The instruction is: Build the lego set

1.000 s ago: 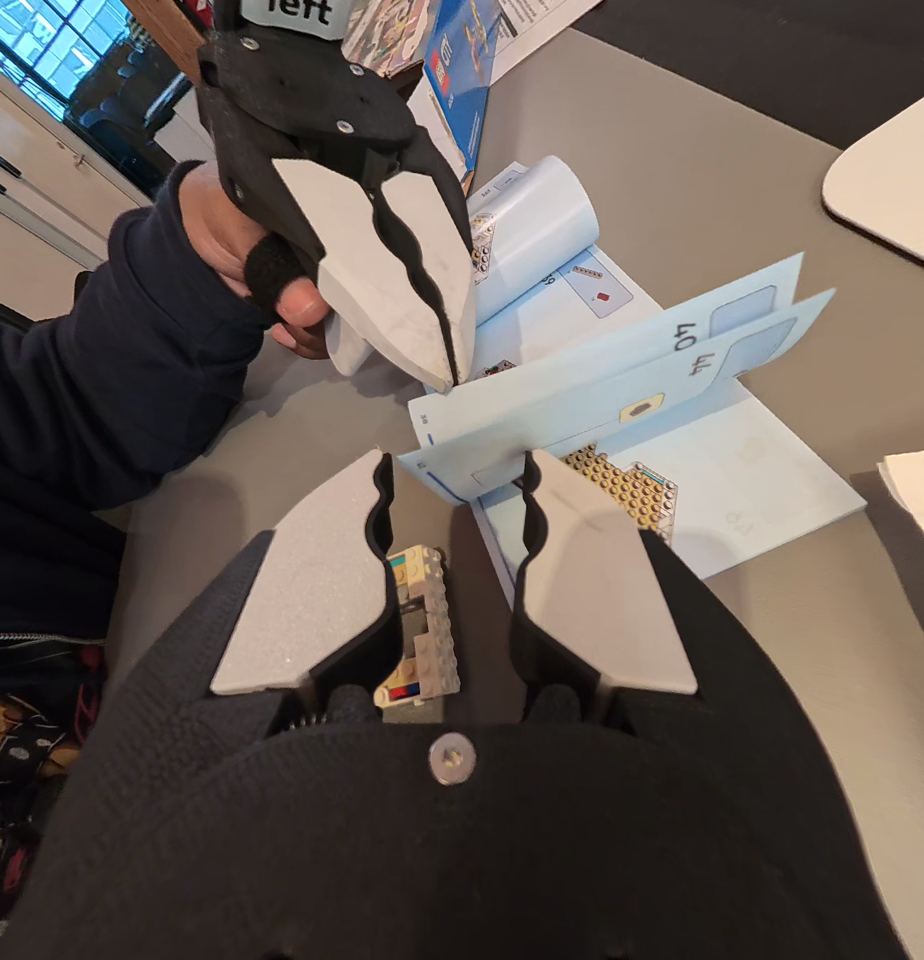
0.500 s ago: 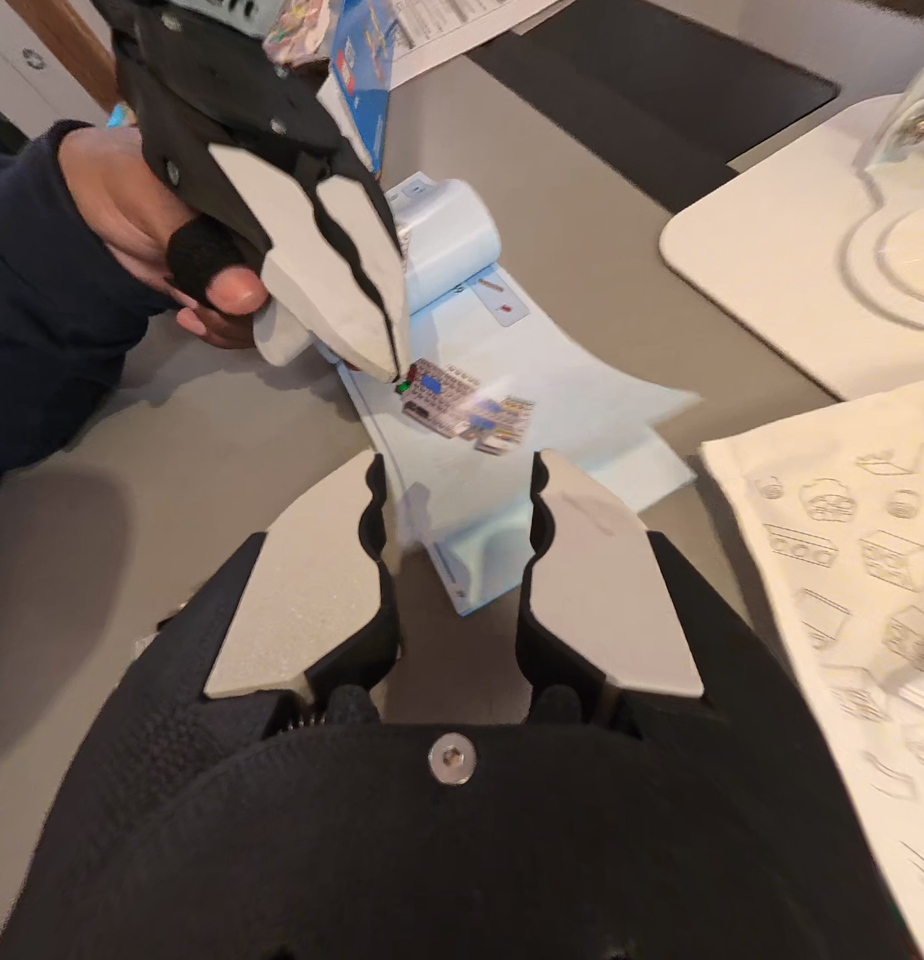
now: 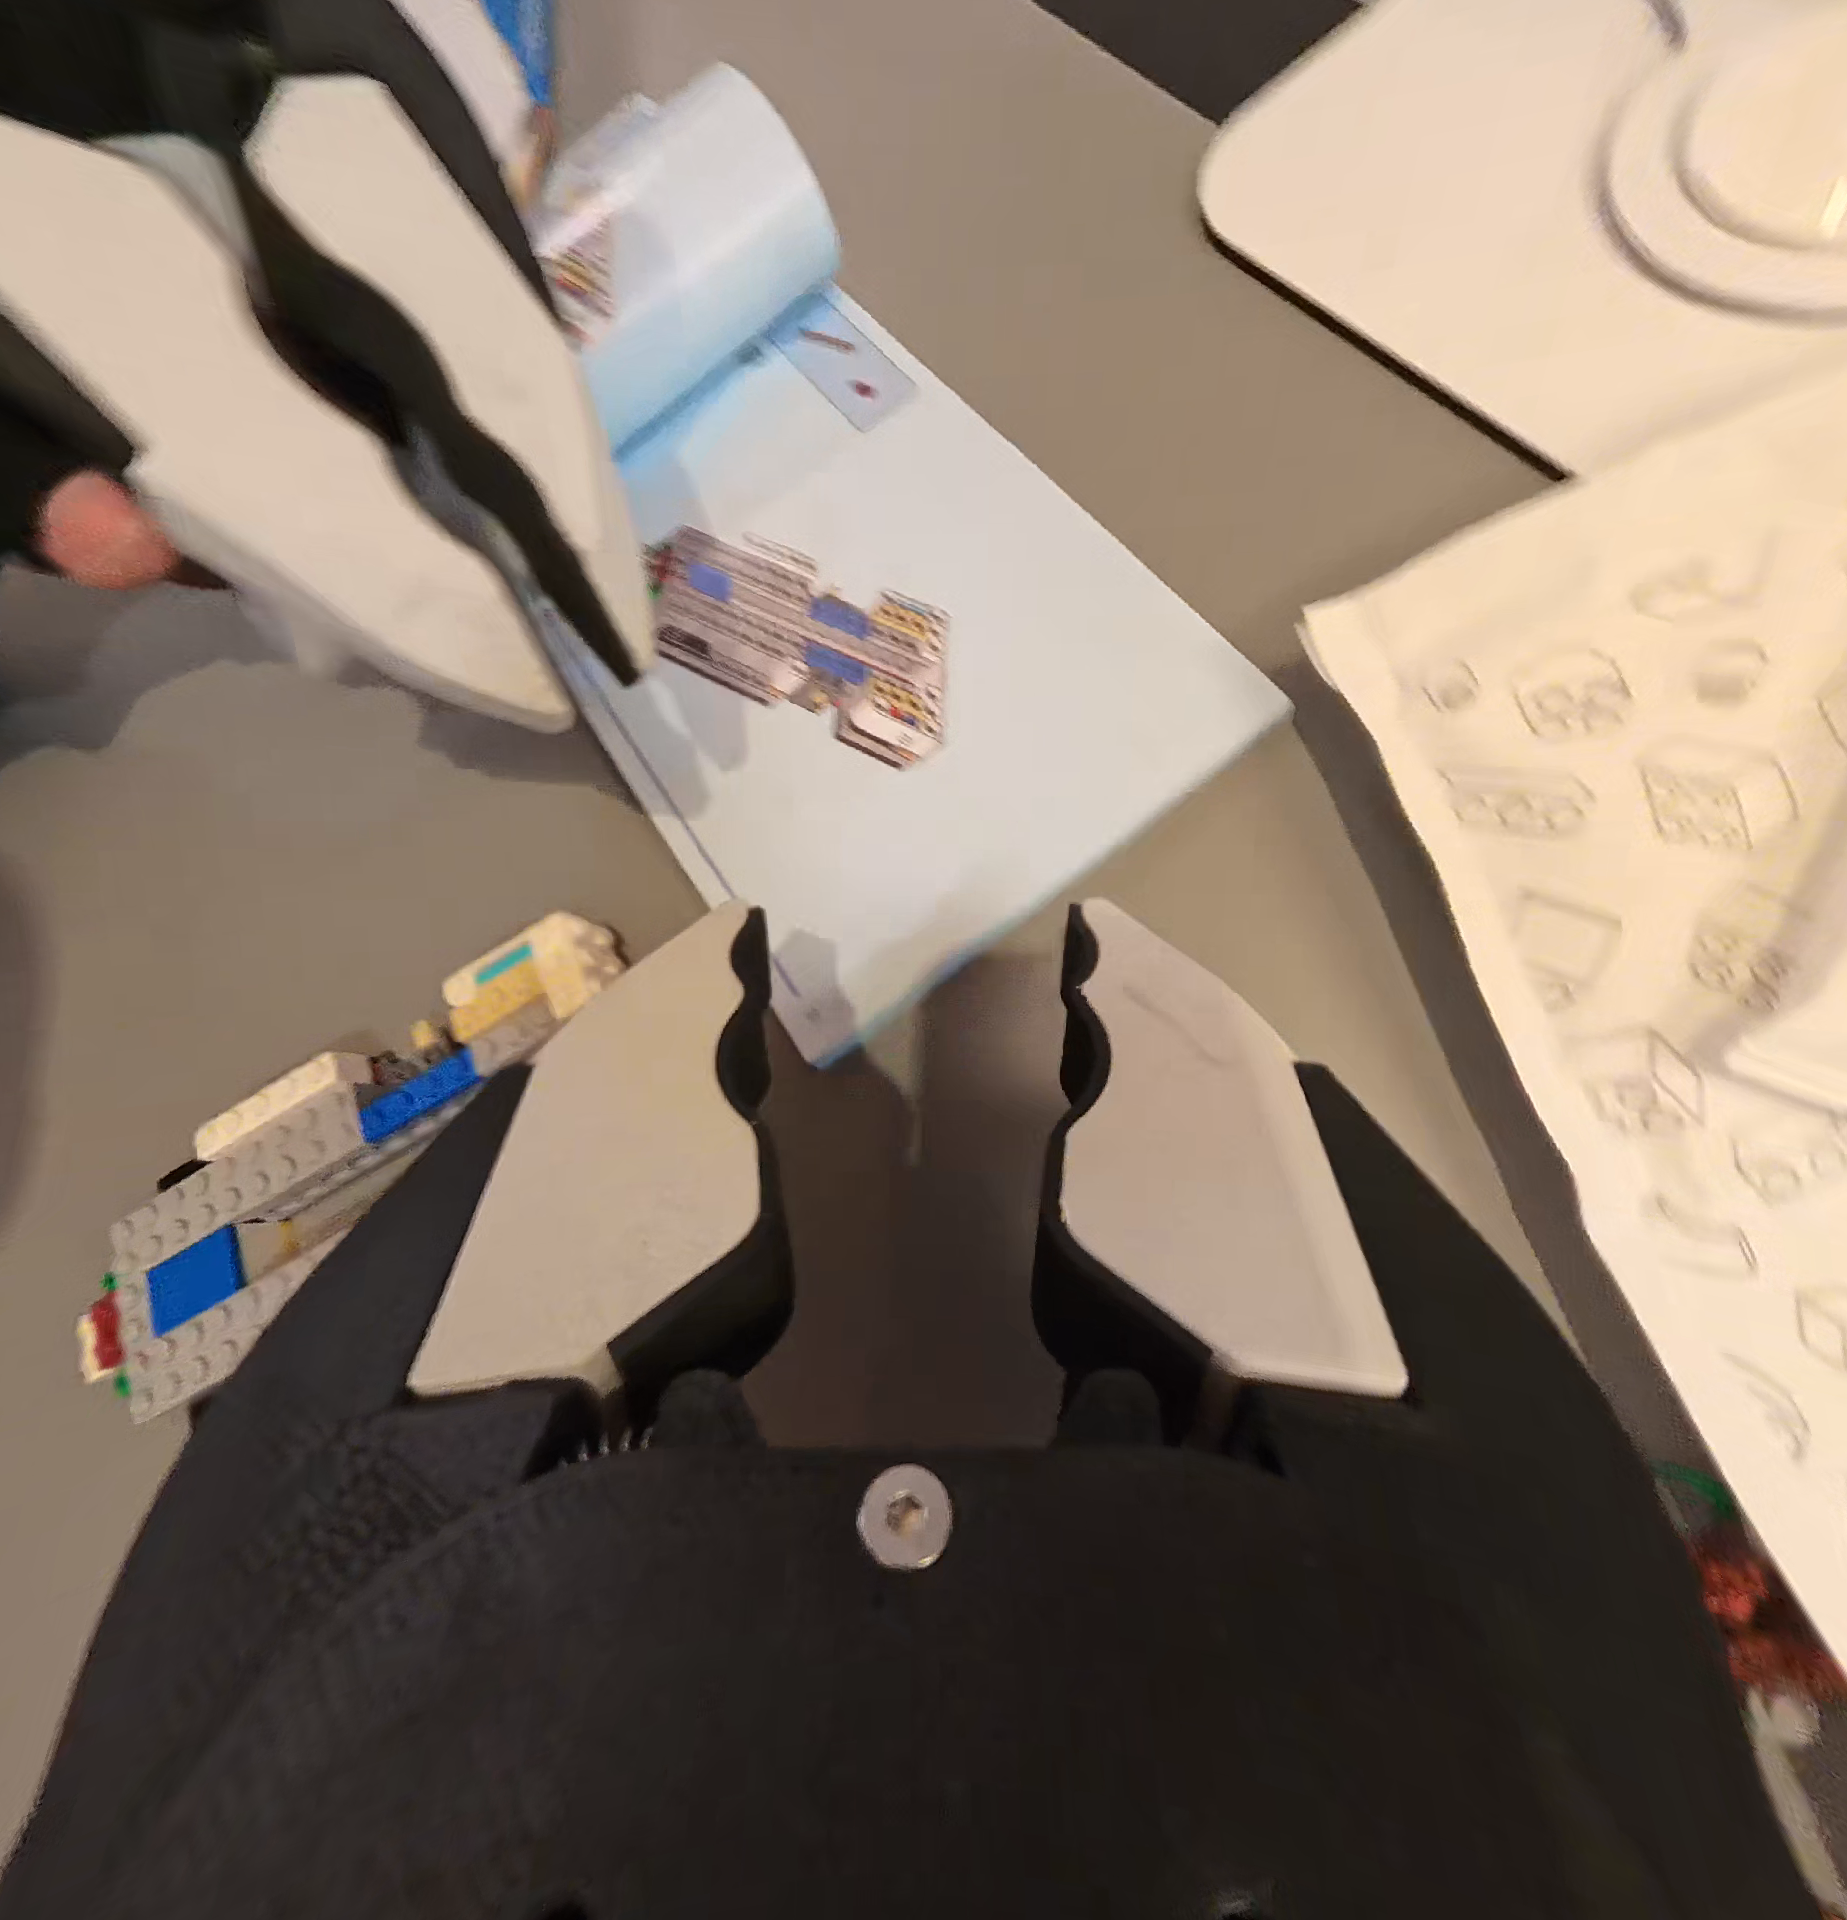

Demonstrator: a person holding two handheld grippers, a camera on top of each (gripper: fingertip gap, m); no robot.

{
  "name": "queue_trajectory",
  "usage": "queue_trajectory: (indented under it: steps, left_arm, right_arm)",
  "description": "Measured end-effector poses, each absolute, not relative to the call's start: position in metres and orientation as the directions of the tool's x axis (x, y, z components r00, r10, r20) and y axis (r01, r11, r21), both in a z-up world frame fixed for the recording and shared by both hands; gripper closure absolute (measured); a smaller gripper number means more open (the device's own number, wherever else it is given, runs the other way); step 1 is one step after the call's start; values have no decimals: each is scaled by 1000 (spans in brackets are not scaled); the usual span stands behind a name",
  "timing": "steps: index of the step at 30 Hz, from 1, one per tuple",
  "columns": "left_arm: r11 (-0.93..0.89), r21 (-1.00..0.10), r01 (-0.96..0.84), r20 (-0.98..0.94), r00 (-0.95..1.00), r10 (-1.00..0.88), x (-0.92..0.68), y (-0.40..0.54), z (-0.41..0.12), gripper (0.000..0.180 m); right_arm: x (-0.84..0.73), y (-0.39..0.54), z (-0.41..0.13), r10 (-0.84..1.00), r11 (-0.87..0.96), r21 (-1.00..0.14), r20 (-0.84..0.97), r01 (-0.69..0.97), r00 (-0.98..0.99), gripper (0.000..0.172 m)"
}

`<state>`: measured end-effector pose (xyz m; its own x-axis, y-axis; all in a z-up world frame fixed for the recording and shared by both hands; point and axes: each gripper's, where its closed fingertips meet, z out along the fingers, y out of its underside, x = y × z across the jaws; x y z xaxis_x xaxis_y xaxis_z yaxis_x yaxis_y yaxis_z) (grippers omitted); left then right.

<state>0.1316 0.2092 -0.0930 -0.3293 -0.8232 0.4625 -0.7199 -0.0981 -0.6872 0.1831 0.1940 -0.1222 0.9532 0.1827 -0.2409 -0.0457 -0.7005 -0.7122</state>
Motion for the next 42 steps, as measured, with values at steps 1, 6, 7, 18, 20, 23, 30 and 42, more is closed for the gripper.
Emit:
queue_trajectory:
  steps: [1,6,7,18,20,23,30,42]
  left_arm:
    - [-67,-686,-724,435,-334,-836,132,206,-97,167]
    - [83,-679,-729,292,-372,-881,133,197,-115,163]
    - [111,-672,-732,265,-378,-887,133,197,-119,162]
    - [151,-657,-739,223,-382,-897,134,197,-129,159]
    - [150,-657,-738,226,-383,-896,133,197,-128,159]
    - [152,-654,-741,228,-386,-894,133,196,-129,159]
    - [161,-649,-743,230,-393,-890,133,192,-131,159]
    - [190,-637,-747,210,-405,-890,132,188,-137,158]
  right_arm:
    - [187,191,-127,167,-715,-698,-236,-48,957,117]
    - [185,179,-144,232,-763,-642,-154,82,960,117]
    - [184,176,-147,256,-768,-628,-126,123,958,117]
    - [185,175,-153,307,-763,-606,-36,223,951,115]
    - [184,175,-152,309,-762,-607,-37,224,950,115]
    - [183,175,-150,309,-757,-618,-52,212,950,116]
    - [181,176,-147,306,-753,-633,-93,181,948,116]
    - [180,177,-151,310,-757,-623,-77,197,948,116]
